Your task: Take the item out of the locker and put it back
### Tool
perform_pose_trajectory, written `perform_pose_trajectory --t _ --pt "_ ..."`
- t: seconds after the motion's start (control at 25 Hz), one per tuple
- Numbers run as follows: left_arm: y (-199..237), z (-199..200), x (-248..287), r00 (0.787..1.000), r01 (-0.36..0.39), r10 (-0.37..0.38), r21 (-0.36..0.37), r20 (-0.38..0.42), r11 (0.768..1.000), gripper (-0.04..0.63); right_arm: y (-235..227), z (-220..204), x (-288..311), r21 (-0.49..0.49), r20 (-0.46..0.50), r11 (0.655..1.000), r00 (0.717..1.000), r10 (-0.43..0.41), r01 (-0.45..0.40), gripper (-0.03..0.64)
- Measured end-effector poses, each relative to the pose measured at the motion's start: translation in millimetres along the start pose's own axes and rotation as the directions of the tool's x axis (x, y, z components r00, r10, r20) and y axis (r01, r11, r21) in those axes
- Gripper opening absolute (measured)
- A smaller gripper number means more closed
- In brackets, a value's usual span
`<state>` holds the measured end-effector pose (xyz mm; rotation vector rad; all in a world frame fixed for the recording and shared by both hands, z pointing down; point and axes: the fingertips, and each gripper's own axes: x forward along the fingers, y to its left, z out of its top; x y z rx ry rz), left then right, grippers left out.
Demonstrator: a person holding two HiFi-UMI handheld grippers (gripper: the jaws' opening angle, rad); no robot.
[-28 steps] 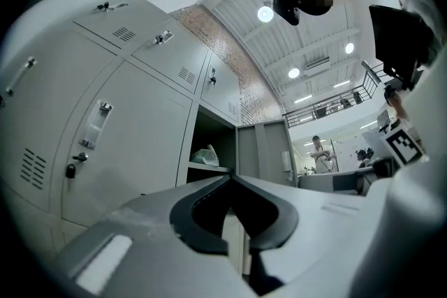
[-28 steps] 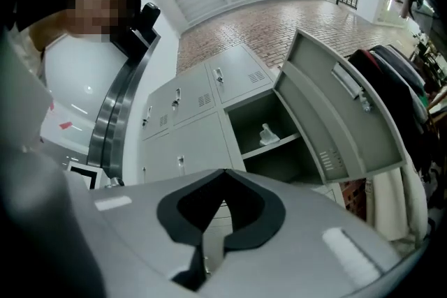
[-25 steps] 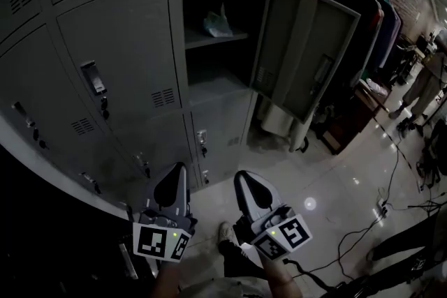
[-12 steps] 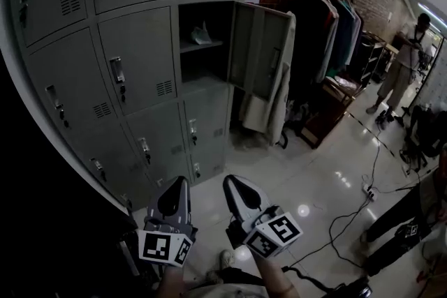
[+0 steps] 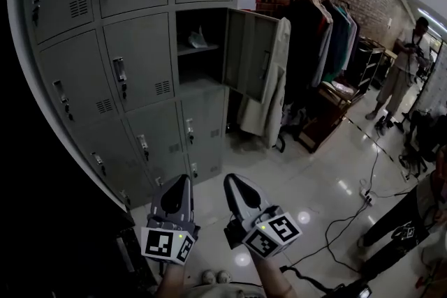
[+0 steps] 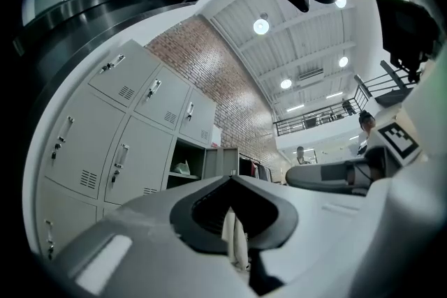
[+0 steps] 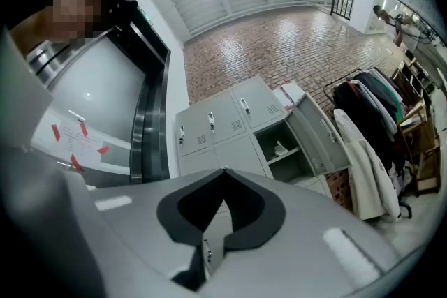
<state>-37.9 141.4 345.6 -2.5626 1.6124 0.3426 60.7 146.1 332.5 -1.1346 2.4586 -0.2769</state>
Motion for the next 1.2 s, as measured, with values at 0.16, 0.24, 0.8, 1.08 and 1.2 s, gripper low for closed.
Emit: perform_pose_trajectory --t 0.16,0.24,0.8,1.08,1.2 --pt "-3.6 4.5 -3.7 1.000 -0.010 0.009 0.011 0.007 1.000 0.005 3.5 2.6 -2.6 -0.011 0.000 1.000 1.000 0.009 -0.009 0.002" --pt "-3.6 8.0 -4.8 1.000 -0.015 0.014 0.019 0.015 1.000 0.005 4.9 2.2 -2.4 -0.025 -0.004 1.000 1.000 0.007 -0.008 0.002" --pt "-7.7 8.8 -13.3 1.000 0.005 -0.005 0.032 -0.004 0.999 0.005 11.7 -7.6 -9.4 0.017 -0.009 1.000 1.000 0.000 0.000 0.002" --pt "-12.7 9.5 -15.5 1.000 0.015 -0.015 0.032 0.000 0.999 0.005 11.9 -7.0 -10.2 0.022 -0.005 1.000 1.000 0.001 0.000 0.002" --pt "-14.2 8.6 -17.7 1.000 0.017 -0.017 0.030 -0.002 0.999 0.005 13.4 -6.2 -10.8 0.021 -0.004 1.000 1.000 0.002 -0.002 0.002"
